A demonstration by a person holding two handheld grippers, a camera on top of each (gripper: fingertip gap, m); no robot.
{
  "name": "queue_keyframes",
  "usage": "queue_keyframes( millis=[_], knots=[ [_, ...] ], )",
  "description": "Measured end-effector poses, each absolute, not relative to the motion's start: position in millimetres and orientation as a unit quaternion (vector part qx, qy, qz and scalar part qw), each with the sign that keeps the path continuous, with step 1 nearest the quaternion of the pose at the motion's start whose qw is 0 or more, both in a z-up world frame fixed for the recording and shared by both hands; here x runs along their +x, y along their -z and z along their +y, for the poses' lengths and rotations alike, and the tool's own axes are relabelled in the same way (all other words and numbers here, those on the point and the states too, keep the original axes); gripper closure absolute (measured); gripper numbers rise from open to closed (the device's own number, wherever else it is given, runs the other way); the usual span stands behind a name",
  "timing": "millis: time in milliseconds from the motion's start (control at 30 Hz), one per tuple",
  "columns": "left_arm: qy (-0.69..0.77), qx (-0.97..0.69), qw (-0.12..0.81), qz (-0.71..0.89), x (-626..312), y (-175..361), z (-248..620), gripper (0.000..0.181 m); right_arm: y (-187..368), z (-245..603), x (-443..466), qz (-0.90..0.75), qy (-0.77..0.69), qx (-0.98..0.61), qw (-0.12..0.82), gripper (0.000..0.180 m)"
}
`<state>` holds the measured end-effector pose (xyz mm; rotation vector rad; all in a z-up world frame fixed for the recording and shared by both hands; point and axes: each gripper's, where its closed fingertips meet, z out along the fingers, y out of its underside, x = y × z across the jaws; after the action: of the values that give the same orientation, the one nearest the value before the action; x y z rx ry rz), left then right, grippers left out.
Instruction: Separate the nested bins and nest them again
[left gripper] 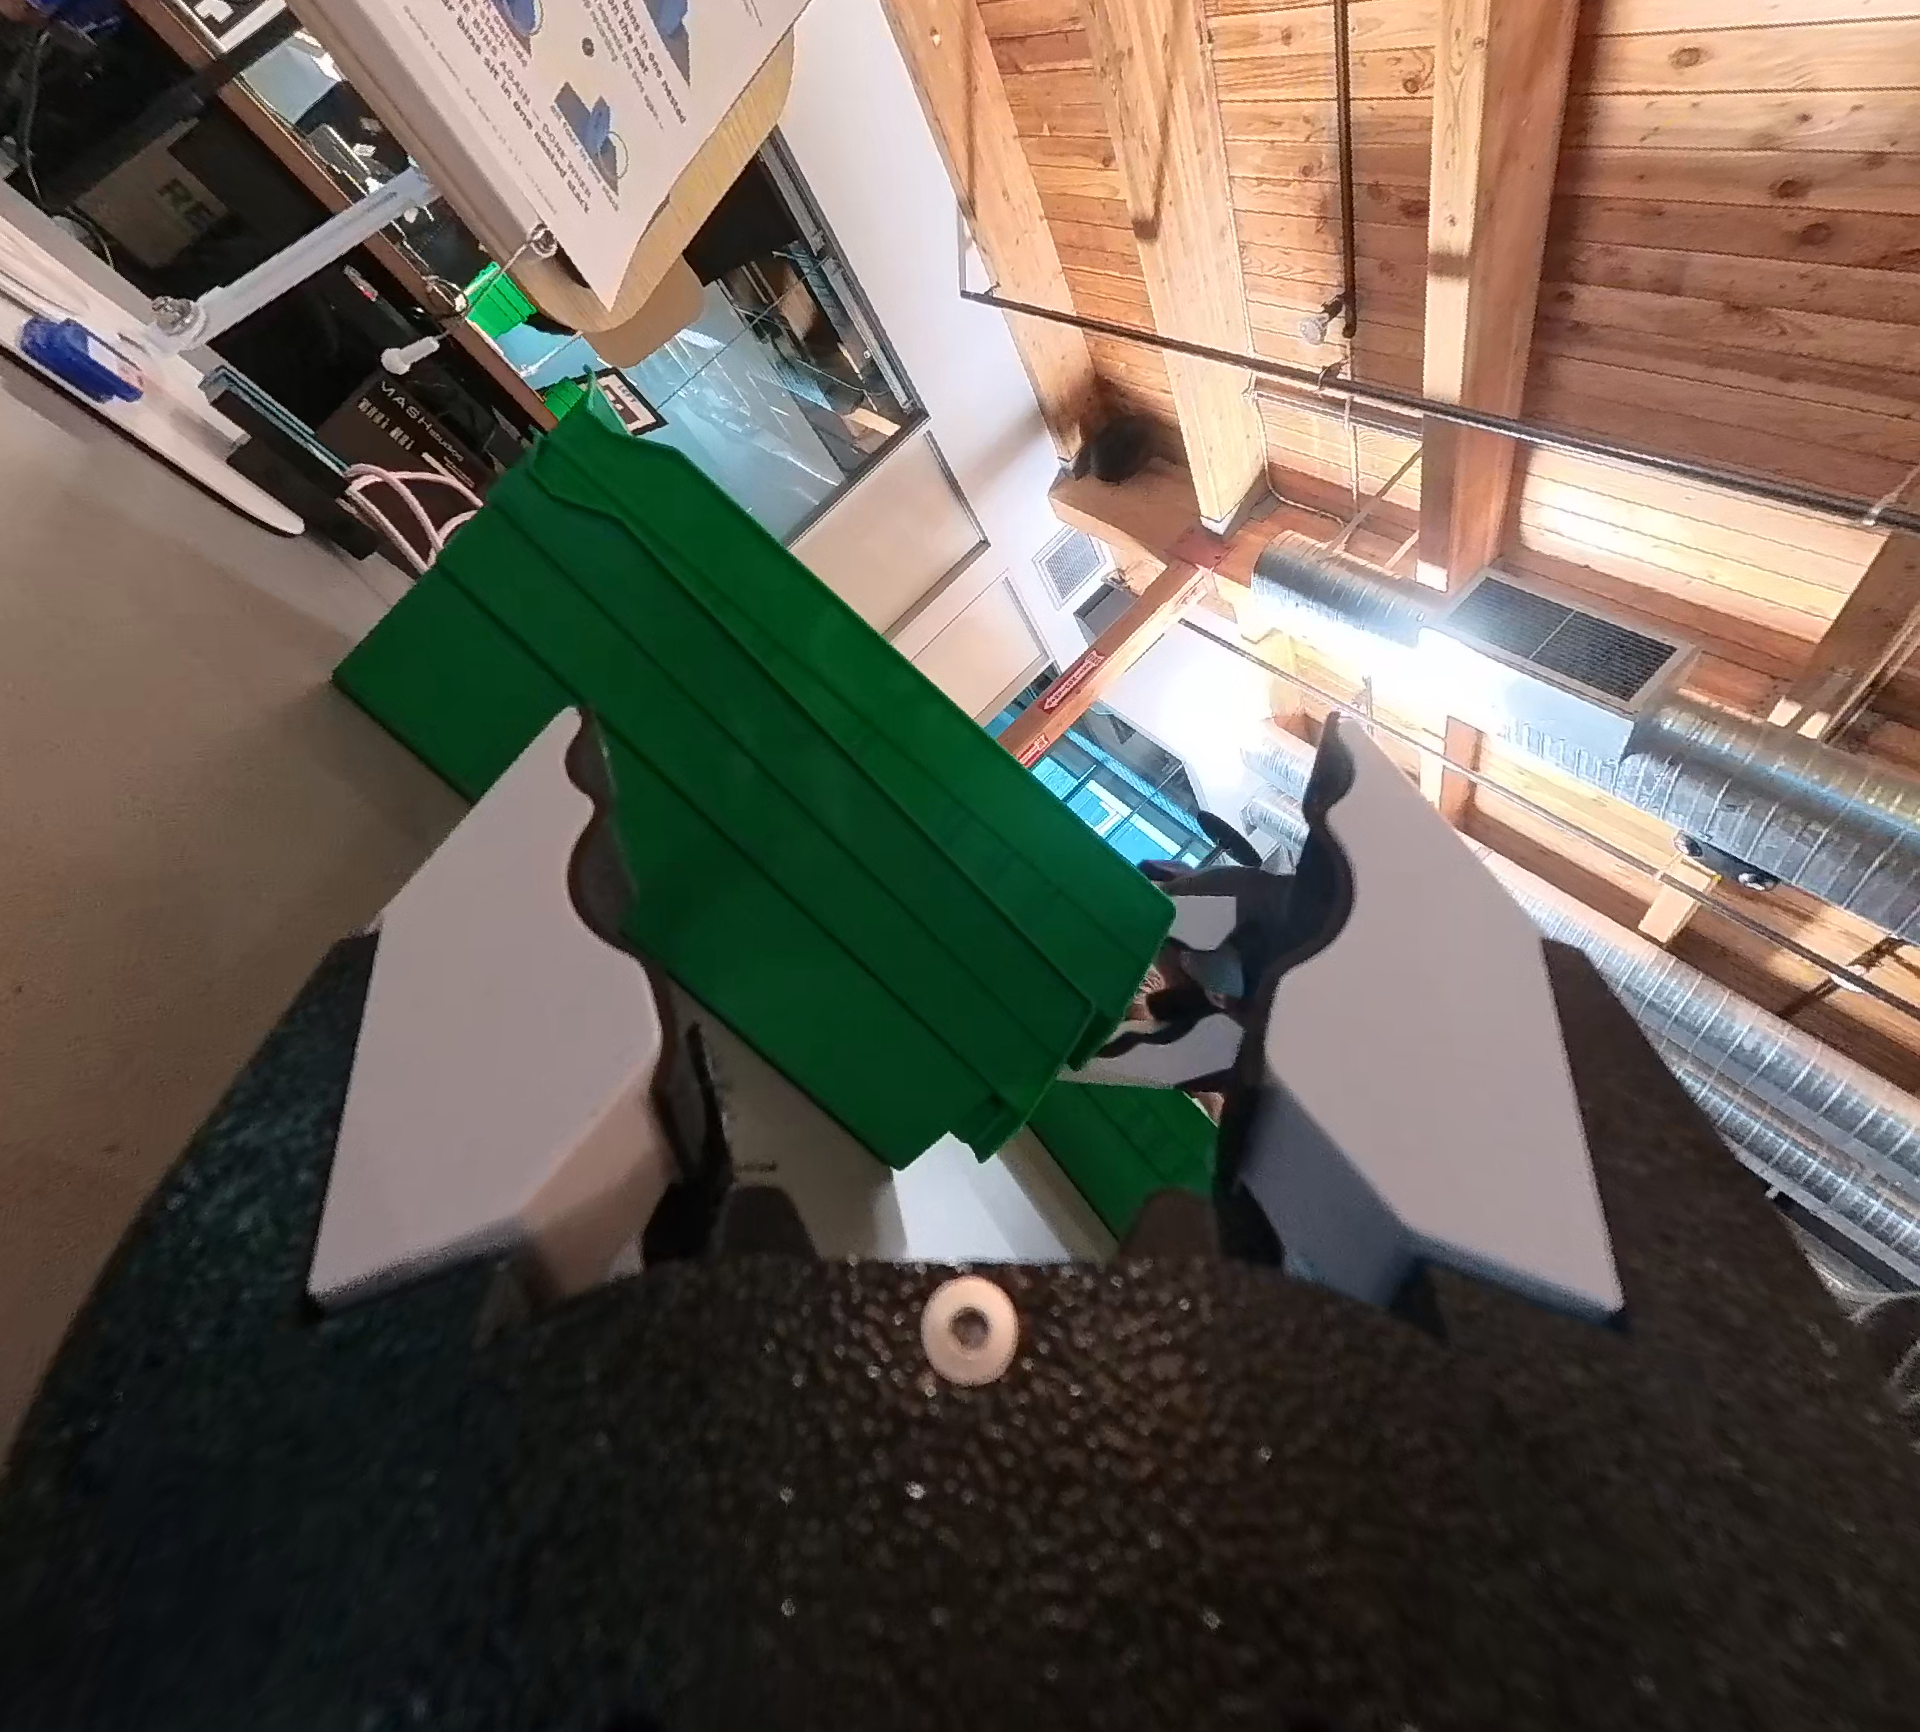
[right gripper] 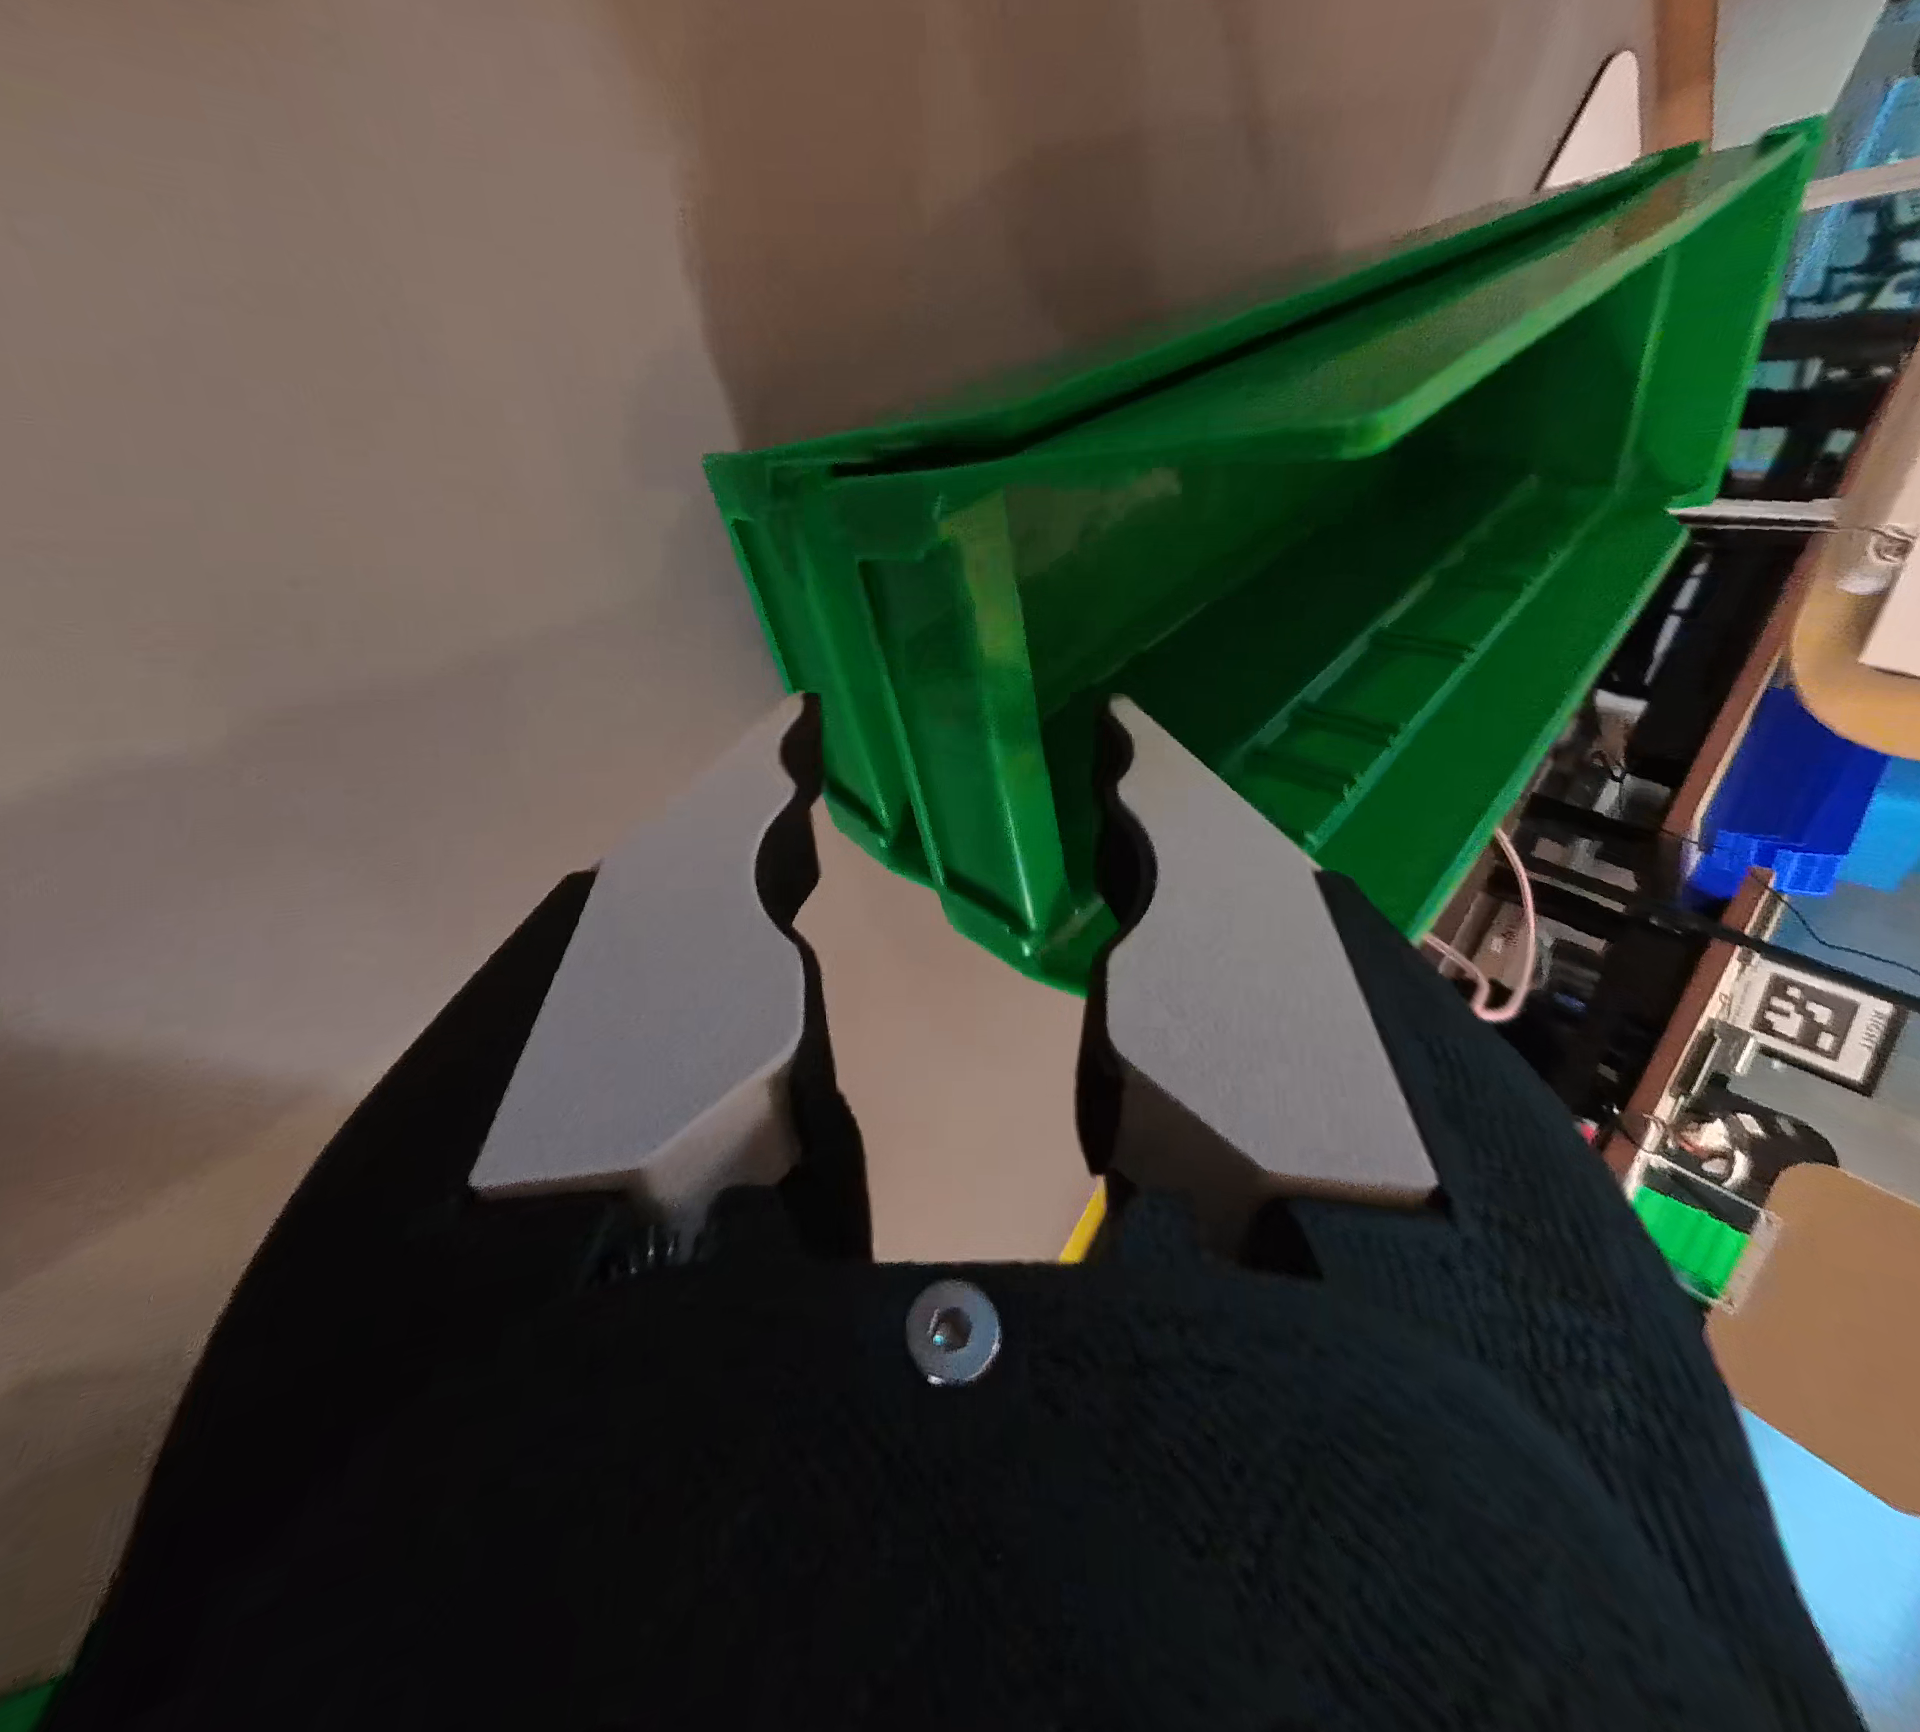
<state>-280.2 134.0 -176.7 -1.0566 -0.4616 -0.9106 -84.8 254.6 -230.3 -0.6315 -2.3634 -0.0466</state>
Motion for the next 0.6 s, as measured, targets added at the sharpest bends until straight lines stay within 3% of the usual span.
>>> queue_keyframes(
  millis=[33, 167, 600],
  knots=[
    [0.416, -0.482, 0.742, -0.211, -280.1, 176.8, 134.2, 0.051, 233.3, 254.8, -87.2, -0.91, 0.019, -0.242, 0.336, 0.142],
    [0.415, -0.482, 0.743, -0.21, -279.8, 176.5, 133.5, 0.052, 234.9, 249.7, -94.2, -0.903, 0.009, -0.248, 0.352, 0.149],
    [0.419, -0.477, 0.744, -0.211, -280.7, 175.8, 132.3, 0.052, 232.3, 223.3, -111.3, -0.862, 0.045, -0.236, 0.446, 0.151]
  ],
)
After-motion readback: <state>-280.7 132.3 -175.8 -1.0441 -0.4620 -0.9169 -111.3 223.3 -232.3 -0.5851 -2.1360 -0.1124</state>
